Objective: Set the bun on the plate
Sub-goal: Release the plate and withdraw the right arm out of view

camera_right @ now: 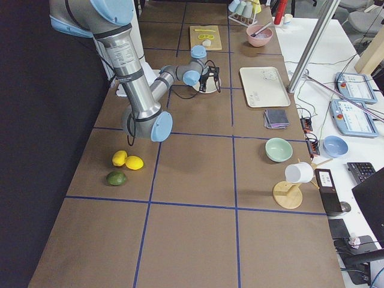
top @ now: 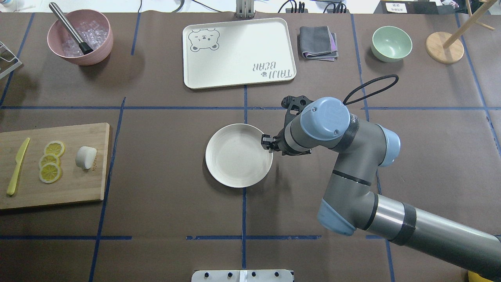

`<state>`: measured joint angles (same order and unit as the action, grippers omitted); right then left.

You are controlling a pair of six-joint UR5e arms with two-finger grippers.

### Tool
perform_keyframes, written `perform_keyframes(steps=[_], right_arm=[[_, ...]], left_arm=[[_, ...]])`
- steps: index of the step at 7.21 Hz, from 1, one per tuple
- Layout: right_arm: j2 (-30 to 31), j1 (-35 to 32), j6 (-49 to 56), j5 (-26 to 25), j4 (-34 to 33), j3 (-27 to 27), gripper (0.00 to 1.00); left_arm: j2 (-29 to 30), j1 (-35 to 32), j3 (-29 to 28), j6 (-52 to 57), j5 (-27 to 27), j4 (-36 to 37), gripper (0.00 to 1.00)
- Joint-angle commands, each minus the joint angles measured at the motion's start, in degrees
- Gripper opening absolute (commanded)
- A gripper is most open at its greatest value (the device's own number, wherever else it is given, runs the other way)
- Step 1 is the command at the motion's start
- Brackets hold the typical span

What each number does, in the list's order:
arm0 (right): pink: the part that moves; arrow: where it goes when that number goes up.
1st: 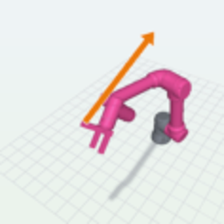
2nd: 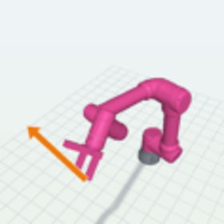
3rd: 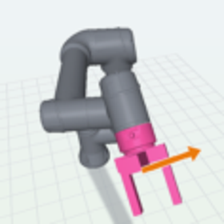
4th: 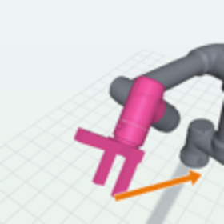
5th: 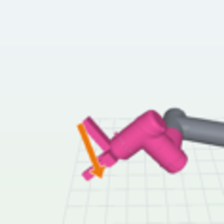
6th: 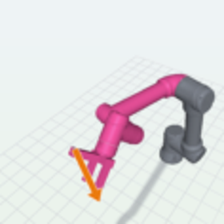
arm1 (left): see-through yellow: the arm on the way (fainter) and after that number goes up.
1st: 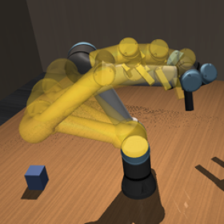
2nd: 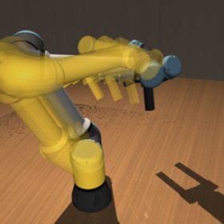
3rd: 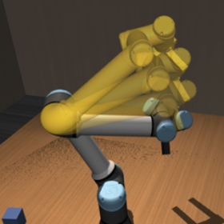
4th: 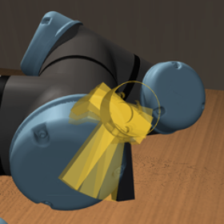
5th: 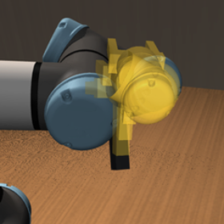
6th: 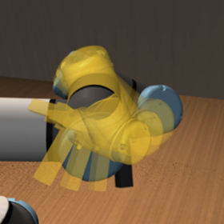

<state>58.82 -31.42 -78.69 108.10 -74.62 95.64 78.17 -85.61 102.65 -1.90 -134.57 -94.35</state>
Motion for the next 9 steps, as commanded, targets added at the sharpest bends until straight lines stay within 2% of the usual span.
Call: perform_keyframes(steps=[1, 2, 5, 6, 7, 9], right_arm=[[1.29, -12.89, 16.98, 11.99, -12.67, 3.47, 1.00], [3.13, -20.19, 29.52, 16.57, -19.01, 5.50, 1.00], [11.37, -39.53, 69.95, 22.48, -29.50, 6.14, 1.00], [15.76, -44.64, 79.48, 22.94, -30.14, 6.31, 1.00], [21.02, -48.96, 89.49, 23.03, -29.62, 6.23, 1.00], [32.00, -55.56, 100.35, 23.55, -28.57, 6.57, 1.00]], left_arm=[[0.23, 0.00, -0.35, -0.39, 0.10, 0.13, 1.00], [0.41, 0.09, -0.44, -0.30, 0.10, -0.05, 1.00], [4.53, 0.18, -1.23, -0.39, 0.01, -1.01, 1.00], [9.59, 0.52, -3.06, -0.48, -0.78, 0.03, 1.00], [9.90, 0.53, -5.68, -0.39, -3.13, -0.92, 1.00], [12.08, 0.70, -5.28, -0.48, -3.33, -1.01, 1.00]])
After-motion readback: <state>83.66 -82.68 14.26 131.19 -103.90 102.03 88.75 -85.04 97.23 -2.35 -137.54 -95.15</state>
